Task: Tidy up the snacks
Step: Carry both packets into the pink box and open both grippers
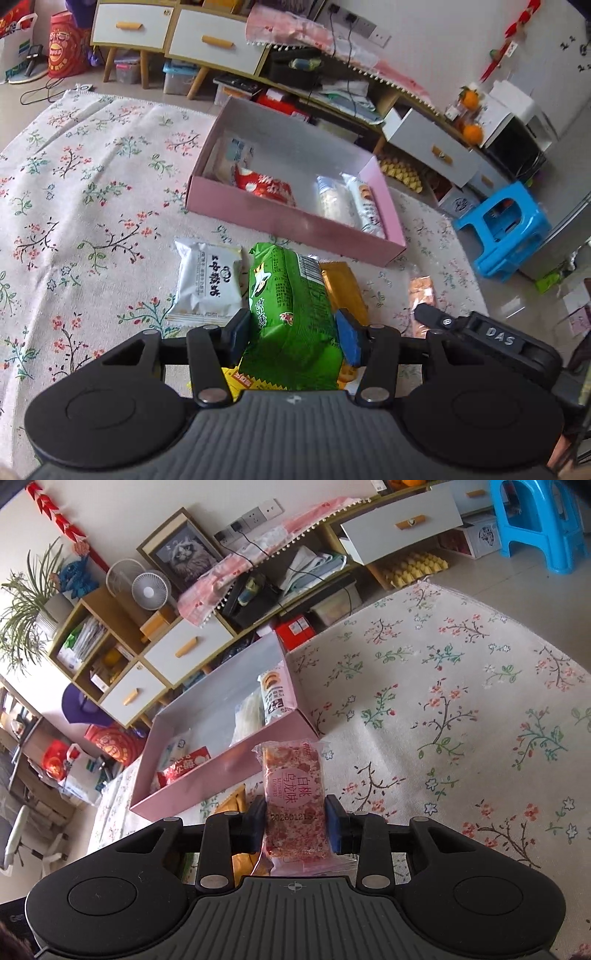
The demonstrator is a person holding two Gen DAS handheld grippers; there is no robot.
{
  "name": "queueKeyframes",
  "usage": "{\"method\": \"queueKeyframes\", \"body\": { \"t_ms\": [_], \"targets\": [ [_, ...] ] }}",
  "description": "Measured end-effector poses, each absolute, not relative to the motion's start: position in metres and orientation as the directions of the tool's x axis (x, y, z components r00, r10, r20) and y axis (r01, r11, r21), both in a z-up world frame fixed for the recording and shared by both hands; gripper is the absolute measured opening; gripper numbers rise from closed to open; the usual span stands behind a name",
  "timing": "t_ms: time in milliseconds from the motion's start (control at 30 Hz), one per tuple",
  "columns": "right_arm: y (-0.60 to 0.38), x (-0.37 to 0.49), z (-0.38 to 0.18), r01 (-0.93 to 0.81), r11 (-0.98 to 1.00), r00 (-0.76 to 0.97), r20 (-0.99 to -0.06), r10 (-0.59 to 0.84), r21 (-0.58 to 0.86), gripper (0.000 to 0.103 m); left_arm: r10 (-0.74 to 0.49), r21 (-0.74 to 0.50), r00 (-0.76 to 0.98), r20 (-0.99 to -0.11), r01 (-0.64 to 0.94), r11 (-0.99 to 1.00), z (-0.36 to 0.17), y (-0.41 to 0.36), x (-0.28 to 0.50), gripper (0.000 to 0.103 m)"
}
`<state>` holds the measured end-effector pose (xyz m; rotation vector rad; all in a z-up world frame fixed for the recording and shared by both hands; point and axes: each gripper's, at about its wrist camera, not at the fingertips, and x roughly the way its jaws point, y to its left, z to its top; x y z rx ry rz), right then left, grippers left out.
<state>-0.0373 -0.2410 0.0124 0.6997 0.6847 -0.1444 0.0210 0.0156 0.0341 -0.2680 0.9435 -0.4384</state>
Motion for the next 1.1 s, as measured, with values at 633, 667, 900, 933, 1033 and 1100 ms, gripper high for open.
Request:
{"method": "queueKeyframes", "body": {
  "t_ms": [633, 667, 900, 933, 1033, 1100],
  "targets": [
    [-0.250, -0.031, 0.019, 0.347, 0.730, 0.792, -0.600, 0.108, 0.589, 0.032, -0.428, -0.334, 0.594, -0.681, 0.269, 0.903, 0.050, 0.029, 0.040, 0.046],
    [-0.251, -0.029, 0.021, 0.344, 0.727, 0.796, -0.595, 0.109, 0.594, 0.032, -0.431, -0.331, 0.597, -0.677, 0.276, 0.902, 0.051, 0.028, 0.044, 0.046],
    [-0.244, 0.007, 0.035, 0.305, 0.773, 0.800, -0.590, 0.108, 0.556, 0.032, -0.452, -0.332, 0.633, -0.628, 0.308, 0.892, 0.065, 0.012, 0.084, 0.046],
    [-0.240, 0.014, 0.037, 0.298, 0.783, 0.799, -0.592, 0.108, 0.545, 0.032, -0.446, -0.321, 0.638, -0.627, 0.310, 0.895, 0.066, 0.008, 0.091, 0.046],
    [-0.230, 0.038, 0.044, 0.273, 0.808, 0.800, -0.590, 0.110, 0.521, 0.032, -0.442, -0.304, 0.649, -0.619, 0.321, 0.897, 0.065, -0.004, 0.111, 0.046],
    [-0.223, 0.055, 0.047, 0.260, 0.827, 0.798, -0.594, 0.107, 0.499, 0.033, -0.445, -0.301, 0.650, -0.616, 0.327, 0.896, 0.060, -0.009, 0.120, 0.046]
  ]
}}
